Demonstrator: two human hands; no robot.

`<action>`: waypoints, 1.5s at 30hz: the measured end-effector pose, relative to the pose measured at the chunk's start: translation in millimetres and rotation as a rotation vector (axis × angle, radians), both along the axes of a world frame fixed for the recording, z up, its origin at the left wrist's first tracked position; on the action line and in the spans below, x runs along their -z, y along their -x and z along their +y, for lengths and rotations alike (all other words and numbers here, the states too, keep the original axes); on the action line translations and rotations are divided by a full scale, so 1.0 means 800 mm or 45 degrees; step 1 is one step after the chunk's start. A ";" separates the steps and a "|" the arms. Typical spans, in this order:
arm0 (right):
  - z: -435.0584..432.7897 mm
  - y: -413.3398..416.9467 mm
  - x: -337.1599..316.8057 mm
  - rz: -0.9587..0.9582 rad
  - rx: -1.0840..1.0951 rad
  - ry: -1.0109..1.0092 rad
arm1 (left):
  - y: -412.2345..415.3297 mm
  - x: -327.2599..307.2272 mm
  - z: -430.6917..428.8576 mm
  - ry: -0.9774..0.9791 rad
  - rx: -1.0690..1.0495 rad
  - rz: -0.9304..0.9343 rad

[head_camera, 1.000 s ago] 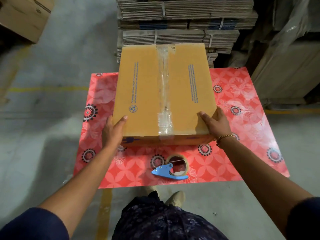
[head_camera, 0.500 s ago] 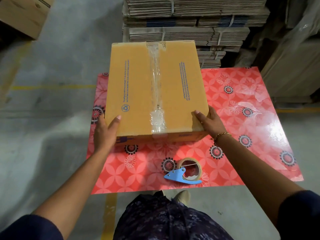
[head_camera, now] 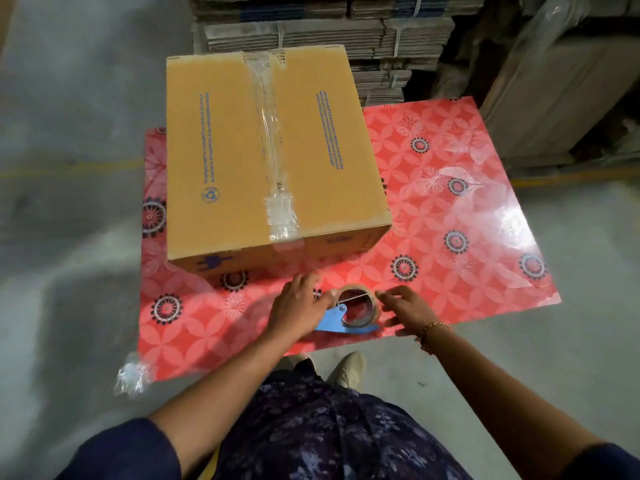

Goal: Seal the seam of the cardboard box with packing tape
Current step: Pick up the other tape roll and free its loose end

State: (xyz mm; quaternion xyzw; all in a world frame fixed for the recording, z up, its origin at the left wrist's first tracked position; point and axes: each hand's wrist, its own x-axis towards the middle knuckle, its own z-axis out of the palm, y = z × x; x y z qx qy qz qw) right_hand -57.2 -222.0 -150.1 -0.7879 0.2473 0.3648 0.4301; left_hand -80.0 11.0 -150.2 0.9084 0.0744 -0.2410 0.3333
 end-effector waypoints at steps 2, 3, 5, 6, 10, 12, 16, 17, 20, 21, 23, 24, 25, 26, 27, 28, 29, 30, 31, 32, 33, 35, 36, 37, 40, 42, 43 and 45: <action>0.003 0.024 0.012 0.087 -0.050 0.043 | 0.006 0.020 -0.002 -0.035 -0.146 0.256; 0.007 0.033 0.016 0.121 -0.050 0.037 | 0.009 0.025 -0.003 -0.050 -0.183 0.334; 0.016 0.047 0.023 0.178 -0.006 -0.040 | 0.014 0.029 -0.003 0.008 -0.263 0.409; 0.020 0.050 0.028 0.196 0.038 -0.100 | 0.017 0.029 -0.005 0.104 -0.316 0.435; 0.032 0.047 0.036 0.188 0.272 -0.258 | 0.030 0.021 -0.015 0.403 -0.468 0.493; 0.029 0.041 0.025 0.136 0.345 -0.287 | 0.034 0.009 -0.021 0.428 -0.476 0.477; 0.003 0.016 -0.015 -0.013 0.285 -0.396 | 0.033 -0.025 -0.008 0.392 -0.652 0.220; -0.005 0.007 -0.032 -0.050 0.241 -0.452 | 0.031 -0.036 -0.003 0.449 -0.732 0.182; -0.020 -0.029 -0.099 -0.179 0.075 -0.665 | 0.026 -0.078 -0.004 0.897 -0.868 0.465; -0.021 -0.044 -0.124 -0.228 0.001 -0.732 | 0.024 -0.096 -0.012 1.073 -0.796 0.573; -0.017 -0.069 -0.175 -0.326 -0.150 -0.830 | 0.019 -0.134 -0.039 1.388 -0.598 0.666; -0.015 -0.079 -0.197 -0.378 -0.217 -0.852 | 0.015 -0.153 -0.056 1.509 -0.510 0.662; -0.013 -0.087 -0.218 -0.438 -0.274 -0.856 | 0.011 -0.176 -0.073 1.615 -0.450 0.643; -0.013 -0.092 -0.236 -0.508 -0.316 -0.849 | 0.008 -0.197 -0.089 1.706 -0.439 0.613; -0.014 -0.095 -0.251 -0.589 -0.329 -0.838 | 0.004 -0.215 -0.104 1.788 -0.466 0.583; -0.017 -0.096 -0.264 -0.677 -0.306 -0.834 | -0.002 -0.223 -0.112 1.849 -0.521 0.534; -0.023 -0.095 -0.273 -0.774 -0.253 -0.835 | -0.007 -0.234 -0.119 1.899 -0.573 0.457; -0.031 -0.093 -0.280 -0.871 -0.186 -0.818 | -0.013 -0.241 -0.123 1.922 -0.613 0.361; -0.040 -0.088 -0.284 -0.958 -0.120 -0.779 | -0.018 -0.248 -0.125 1.941 -0.644 0.273; -0.050 -0.080 -0.286 -1.016 -0.063 -0.737 | -0.024 -0.254 -0.126 1.964 -0.666 0.194; -0.058 -0.070 -0.285 -1.031 -0.026 -0.716 | -0.029 -0.262 -0.127 1.985 -0.700 0.120; -0.070 -0.044 -0.280 -0.943 -0.015 -0.765 | -0.036 -0.275 -0.129 2.032 -0.792 -0.006; -0.071 -0.030 -0.277 -0.866 -0.027 -0.821 | -0.040 -0.279 -0.130 2.049 -0.828 -0.057; -0.069 -0.018 -0.276 -0.788 -0.039 -0.882 | -0.042 -0.284 -0.133 2.052 -0.854 -0.103; -0.054 0.006 -0.275 -0.611 -0.042 -1.006 | -0.047 -0.292 -0.138 2.006 -0.887 -0.224; -0.043 0.013 -0.280 -0.577 -0.040 -1.061 | -0.047 -0.297 -0.142 1.948 -0.884 -0.275; -0.039 0.015 -0.283 -0.580 -0.042 -1.086 | -0.046 -0.301 -0.144 1.920 -0.880 -0.277; -0.033 0.017 -0.291 -0.598 -0.042 -1.119 | -0.043 -0.307 -0.148 1.888 -0.853 -0.263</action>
